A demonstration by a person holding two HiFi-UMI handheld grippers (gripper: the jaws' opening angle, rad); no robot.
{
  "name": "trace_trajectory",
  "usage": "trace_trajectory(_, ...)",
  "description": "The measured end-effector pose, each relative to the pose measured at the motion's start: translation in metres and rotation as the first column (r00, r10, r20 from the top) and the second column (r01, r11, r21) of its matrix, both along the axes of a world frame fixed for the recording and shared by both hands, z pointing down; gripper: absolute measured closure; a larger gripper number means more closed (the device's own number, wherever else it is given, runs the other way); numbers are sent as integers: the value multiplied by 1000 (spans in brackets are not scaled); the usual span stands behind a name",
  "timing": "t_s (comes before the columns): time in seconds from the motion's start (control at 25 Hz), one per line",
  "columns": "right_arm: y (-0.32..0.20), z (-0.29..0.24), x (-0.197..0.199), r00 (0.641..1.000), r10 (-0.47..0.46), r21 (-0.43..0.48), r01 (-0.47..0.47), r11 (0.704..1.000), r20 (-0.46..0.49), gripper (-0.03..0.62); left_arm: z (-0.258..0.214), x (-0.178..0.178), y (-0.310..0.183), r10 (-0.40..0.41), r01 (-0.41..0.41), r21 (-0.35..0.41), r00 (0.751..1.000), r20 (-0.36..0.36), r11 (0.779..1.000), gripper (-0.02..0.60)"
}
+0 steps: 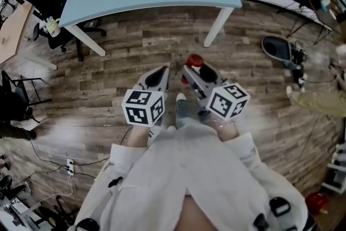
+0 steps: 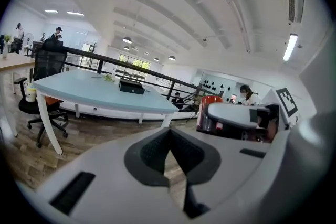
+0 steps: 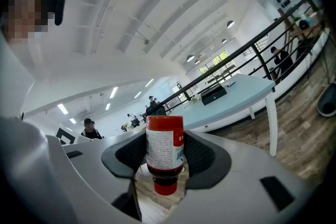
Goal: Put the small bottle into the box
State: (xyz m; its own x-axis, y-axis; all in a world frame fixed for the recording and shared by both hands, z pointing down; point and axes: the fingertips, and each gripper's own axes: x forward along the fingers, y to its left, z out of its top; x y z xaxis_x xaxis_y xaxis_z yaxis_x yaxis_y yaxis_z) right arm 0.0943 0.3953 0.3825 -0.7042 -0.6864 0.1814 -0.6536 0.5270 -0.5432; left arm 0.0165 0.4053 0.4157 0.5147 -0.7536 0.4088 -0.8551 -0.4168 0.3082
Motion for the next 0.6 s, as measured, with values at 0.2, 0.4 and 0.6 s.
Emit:
trace_trajectory(0.2, -64, -14, 0, 999, -37, 26, 36, 999, 14, 387, -14, 0, -65, -25, 24, 23, 1000, 19, 999, 578)
trace_trajectory(0.4, -115, -29, 6, 998, -62, 53, 60, 997, 22, 387, -22, 6, -115, -57, 57, 31, 998, 10, 998, 578)
trace_trajectory(0.6, -155, -29, 15, 997, -78, 53, 78, 996, 8, 387, -22, 18, -151, -82, 82, 24, 997, -9, 996, 578)
